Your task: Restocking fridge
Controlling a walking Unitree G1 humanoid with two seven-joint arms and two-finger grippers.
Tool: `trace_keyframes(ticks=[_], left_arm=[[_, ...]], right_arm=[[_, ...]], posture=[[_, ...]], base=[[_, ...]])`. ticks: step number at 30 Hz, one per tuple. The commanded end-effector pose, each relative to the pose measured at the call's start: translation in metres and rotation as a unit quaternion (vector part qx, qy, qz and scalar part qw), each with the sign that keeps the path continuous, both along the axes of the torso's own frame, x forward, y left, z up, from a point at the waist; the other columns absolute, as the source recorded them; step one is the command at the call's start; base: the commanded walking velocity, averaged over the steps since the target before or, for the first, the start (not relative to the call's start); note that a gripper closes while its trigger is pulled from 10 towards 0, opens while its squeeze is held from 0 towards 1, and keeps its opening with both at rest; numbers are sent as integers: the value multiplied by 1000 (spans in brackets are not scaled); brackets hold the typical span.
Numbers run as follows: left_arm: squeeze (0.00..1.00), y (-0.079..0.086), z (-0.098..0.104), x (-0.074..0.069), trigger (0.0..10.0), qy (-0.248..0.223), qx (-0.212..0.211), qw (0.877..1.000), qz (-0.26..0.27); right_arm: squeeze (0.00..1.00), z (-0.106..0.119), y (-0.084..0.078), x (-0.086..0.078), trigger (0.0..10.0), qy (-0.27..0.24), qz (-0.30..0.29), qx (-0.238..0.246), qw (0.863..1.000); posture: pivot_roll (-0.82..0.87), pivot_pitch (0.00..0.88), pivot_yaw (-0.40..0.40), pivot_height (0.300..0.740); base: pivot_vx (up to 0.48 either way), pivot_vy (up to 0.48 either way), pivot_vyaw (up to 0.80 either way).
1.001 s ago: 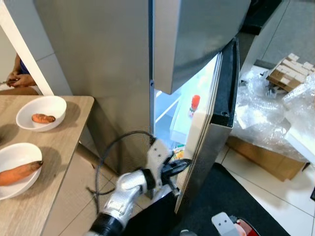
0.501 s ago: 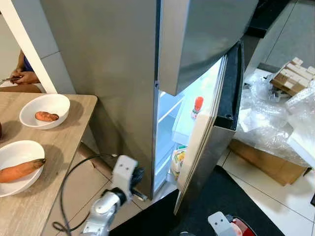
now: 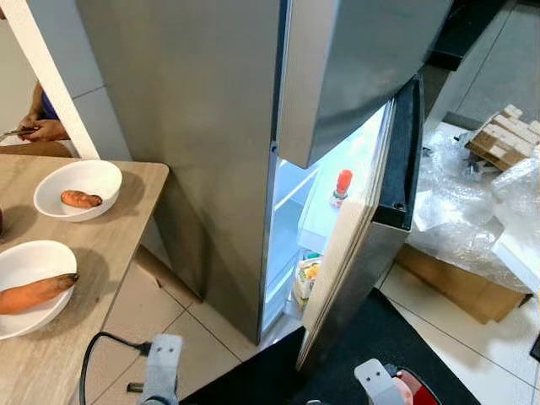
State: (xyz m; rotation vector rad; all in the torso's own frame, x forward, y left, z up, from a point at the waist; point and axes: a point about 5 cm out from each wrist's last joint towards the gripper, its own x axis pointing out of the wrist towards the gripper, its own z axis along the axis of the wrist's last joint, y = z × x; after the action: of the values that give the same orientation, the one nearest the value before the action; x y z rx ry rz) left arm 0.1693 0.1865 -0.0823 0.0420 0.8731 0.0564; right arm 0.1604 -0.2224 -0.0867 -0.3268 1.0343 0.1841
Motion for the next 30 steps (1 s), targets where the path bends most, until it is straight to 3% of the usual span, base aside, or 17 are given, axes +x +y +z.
trace_keyframes(ticks=[1,4,14,30], left_arm=[[0,10,-4,-10,10000,19,15,1000,12],[0,7,-2,-4,10000,-2,-2,1000,3],[0,3,2,8,10000,-12,16,1000,-19],[0,-3,-1,6,10000,-8,12,1000,-24]], right_arm=[[0,2,-1,3,10000,-12,-28,7,1000],[0,3,-2,6,10000,-22,-65,21,997],[0,3,0,7,10000,-29,-79,22,996],[0,2,5,8,10000,-30,-82,30,996]], posture=[[-173,89,-27,700],[-164,81,-18,700],[-158,62,0,700],[-145,26,-5,700]], base=[[0,0,0],[0,0,0],[0,0,0],[0,0,0]])
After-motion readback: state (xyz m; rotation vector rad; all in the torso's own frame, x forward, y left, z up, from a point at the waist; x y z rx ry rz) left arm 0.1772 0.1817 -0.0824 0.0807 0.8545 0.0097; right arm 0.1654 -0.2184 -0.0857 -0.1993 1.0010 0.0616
